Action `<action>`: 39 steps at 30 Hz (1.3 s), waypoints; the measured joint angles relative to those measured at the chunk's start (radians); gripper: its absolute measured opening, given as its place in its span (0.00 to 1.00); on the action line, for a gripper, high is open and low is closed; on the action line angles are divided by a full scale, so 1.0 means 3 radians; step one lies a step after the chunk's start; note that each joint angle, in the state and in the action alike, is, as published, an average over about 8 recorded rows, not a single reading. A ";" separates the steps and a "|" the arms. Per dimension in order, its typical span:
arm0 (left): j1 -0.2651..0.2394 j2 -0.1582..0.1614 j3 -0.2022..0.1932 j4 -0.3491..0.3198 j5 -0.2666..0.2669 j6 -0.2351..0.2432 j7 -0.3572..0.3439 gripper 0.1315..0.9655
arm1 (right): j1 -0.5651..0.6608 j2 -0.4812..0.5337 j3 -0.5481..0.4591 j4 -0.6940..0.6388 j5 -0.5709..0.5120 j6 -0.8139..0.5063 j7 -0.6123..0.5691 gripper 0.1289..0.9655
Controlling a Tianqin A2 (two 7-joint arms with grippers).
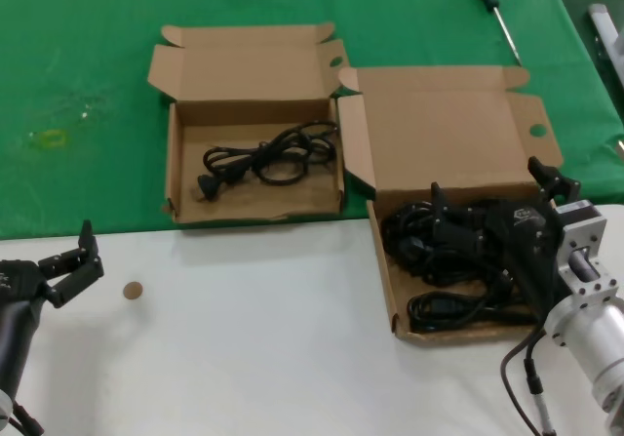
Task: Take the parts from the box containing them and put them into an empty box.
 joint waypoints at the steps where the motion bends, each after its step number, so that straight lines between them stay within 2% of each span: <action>1: 0.0000 0.0000 0.0000 0.0000 0.0000 0.0000 0.0000 1.00 | 0.0000 0.0000 0.0000 0.0000 0.0000 0.0000 0.0000 1.00; 39: 0.0000 0.0000 0.0000 0.0000 0.0000 0.0000 0.0000 1.00 | 0.0000 0.0000 0.0000 0.0000 0.0000 0.0000 0.0000 1.00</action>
